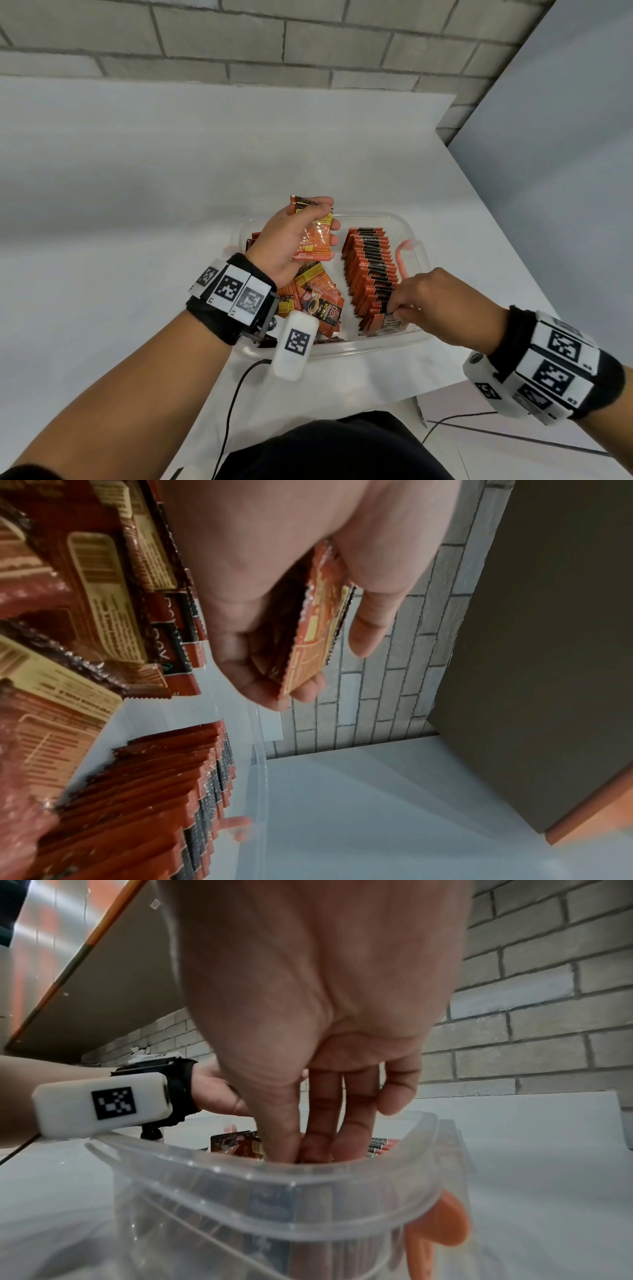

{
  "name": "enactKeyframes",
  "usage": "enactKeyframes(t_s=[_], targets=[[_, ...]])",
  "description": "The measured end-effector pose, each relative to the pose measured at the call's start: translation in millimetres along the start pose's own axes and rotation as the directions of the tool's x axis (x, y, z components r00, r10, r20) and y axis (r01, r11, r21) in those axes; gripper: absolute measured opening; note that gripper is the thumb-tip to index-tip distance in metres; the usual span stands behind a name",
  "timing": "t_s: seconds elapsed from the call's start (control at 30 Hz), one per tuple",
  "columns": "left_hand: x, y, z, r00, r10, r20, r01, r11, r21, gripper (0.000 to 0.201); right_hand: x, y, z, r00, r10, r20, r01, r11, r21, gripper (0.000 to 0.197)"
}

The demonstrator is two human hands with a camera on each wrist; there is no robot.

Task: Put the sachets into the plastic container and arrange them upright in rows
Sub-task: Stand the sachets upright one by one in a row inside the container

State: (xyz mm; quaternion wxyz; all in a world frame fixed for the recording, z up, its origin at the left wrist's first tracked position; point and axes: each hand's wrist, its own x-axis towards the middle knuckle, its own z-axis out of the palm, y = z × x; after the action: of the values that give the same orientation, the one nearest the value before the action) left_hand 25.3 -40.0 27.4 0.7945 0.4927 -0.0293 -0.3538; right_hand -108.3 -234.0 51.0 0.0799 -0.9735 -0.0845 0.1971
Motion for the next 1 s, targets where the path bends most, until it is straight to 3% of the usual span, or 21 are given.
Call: enactKeyframes(t_s=[0.17, 0.5, 1.0], targets=[[0, 0, 0, 1.0, 0.0, 0.004, 0.0, 1.0, -0.003, 0.018, 3, -1, 3, 1.0, -0.007, 0.027, 0.007, 1.0, -0.019, 0.016], [-1, 0, 1, 1.0, -0.001, 0.007, 0.001, 1.0, -0.006, 0.018, 4, -7, 6, 0.998, -0.023, 0.059, 0.038, 0.961, -0.275, 0.021], [-3, 0, 2, 1.0, -0.005, 0.0, 0.005, 1.0, 0.006, 0.017, 7, -8, 4, 0.997, 0.016, 0.076, 0.006, 0.962, -0.273, 0.012]])
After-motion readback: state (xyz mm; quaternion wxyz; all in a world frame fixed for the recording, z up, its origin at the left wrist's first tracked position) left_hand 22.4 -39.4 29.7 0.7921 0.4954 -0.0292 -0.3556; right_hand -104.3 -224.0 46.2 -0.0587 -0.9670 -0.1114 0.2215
